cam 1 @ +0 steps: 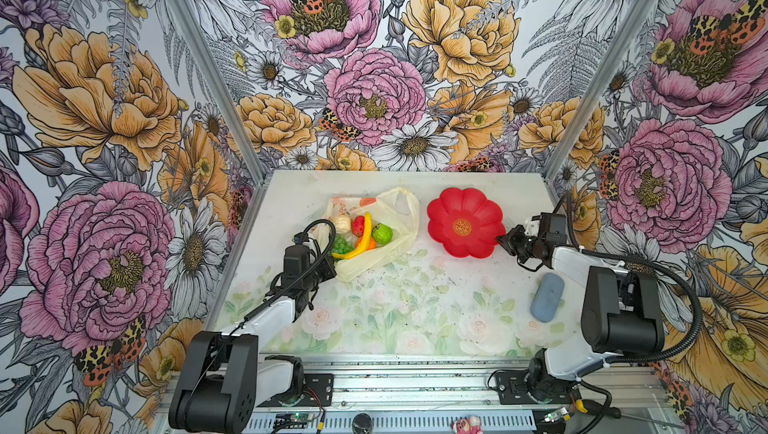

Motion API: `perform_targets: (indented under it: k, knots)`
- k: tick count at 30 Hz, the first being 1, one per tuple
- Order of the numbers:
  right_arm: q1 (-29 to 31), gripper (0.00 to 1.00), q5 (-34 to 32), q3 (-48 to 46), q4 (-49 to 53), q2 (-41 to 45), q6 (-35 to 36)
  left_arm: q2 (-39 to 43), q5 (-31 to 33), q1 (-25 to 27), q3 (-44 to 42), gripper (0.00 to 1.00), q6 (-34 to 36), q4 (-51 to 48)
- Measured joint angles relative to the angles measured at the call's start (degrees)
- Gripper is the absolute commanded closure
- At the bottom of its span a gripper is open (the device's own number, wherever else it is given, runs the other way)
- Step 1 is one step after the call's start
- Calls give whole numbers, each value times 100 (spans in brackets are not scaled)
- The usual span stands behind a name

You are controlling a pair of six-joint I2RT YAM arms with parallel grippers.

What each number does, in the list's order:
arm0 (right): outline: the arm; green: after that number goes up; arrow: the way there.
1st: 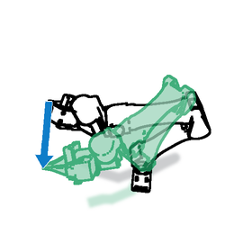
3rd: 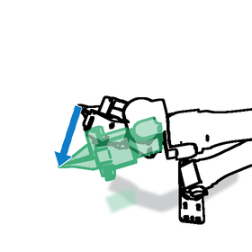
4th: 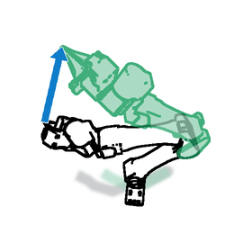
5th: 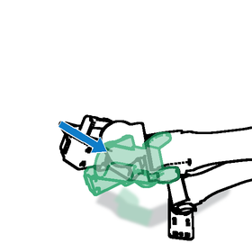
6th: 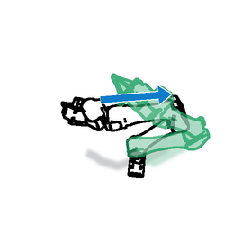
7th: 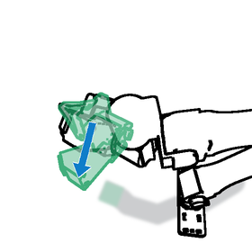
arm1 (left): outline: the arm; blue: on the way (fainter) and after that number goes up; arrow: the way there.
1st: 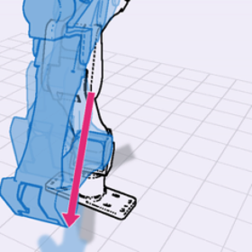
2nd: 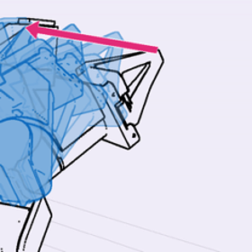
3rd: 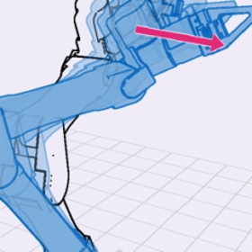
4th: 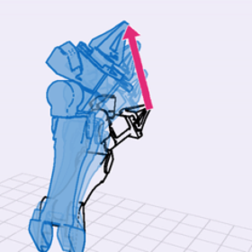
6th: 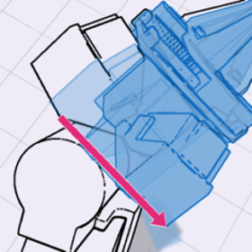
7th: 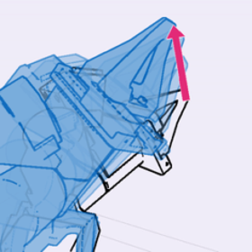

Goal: Take the fake fruits out of the plastic bag
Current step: 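Grasp the red flower plate's rim with the right gripper and drag it toward the bag, then release the red plate beside the bag and draw the right gripper back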

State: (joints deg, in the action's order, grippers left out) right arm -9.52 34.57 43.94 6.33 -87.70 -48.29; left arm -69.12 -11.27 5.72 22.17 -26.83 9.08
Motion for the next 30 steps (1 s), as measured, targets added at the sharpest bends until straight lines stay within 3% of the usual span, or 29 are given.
perform_targets:
  k: [11,23,30]
  knots:
    - [734,100,90,-992,890,1276,352,0,2,0,0,89,0,2]
    - [1537,100,-273,-1231,1429,1547,616,0,4,17,0,89,0,2]
    - [1711,99,-472,-1270,1528,1547,640,0,9,44,-2,89,2,0]
